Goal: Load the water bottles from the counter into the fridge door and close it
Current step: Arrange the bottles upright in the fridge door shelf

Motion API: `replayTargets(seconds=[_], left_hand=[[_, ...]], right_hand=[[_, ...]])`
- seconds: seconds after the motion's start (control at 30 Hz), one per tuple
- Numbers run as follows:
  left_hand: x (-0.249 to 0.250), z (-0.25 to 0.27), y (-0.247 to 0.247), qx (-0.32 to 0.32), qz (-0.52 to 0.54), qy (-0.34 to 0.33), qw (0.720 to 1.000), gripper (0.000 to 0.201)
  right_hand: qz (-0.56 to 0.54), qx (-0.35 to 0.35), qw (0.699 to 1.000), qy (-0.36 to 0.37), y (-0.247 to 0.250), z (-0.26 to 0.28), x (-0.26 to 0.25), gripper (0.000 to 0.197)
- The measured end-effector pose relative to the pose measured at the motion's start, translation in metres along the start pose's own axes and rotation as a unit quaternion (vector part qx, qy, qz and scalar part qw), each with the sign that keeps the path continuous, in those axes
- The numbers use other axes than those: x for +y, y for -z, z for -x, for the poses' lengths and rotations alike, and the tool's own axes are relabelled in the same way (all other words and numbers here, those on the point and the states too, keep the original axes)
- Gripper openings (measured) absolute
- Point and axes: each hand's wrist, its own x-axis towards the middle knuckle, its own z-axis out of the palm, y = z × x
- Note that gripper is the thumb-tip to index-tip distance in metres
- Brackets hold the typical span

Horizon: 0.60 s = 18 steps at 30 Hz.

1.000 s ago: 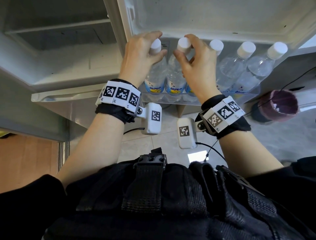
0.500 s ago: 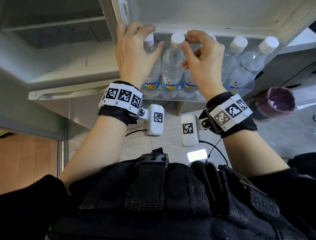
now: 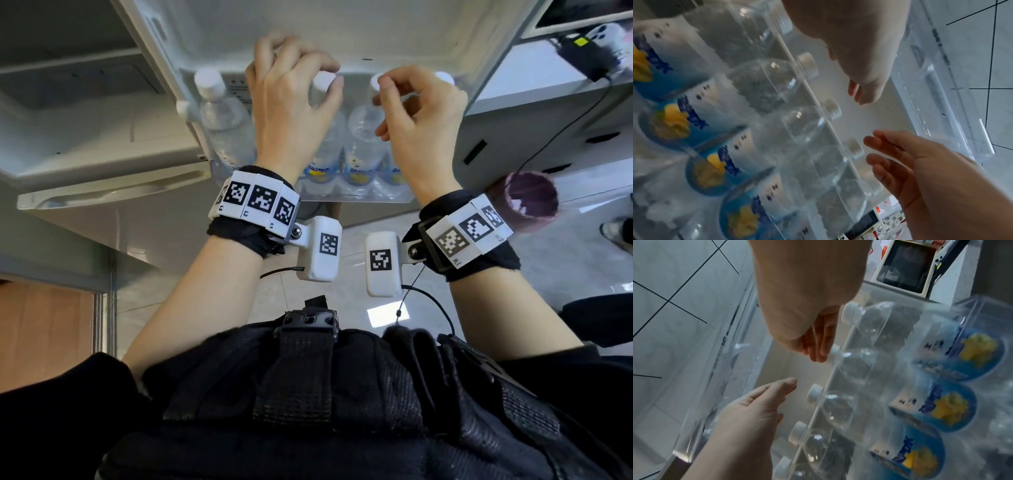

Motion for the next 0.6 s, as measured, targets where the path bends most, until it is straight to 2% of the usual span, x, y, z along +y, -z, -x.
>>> replayTargets(seconds=[0.37,0.6], left_hand=[[0.111,0.018,-0.084,0.010,0.022,-0.012,1.000,0.013],[0.152,0.014,-0.123,-0.017,0.029,-0.029,0.999,0.013]], right_hand=[[0.026,-0.032,0.999,-0.032,0.126,-0.011,0.068,0.014],[0.023,-0.068,0.994,-0.083,0.160,-0.024,0.108,0.014]])
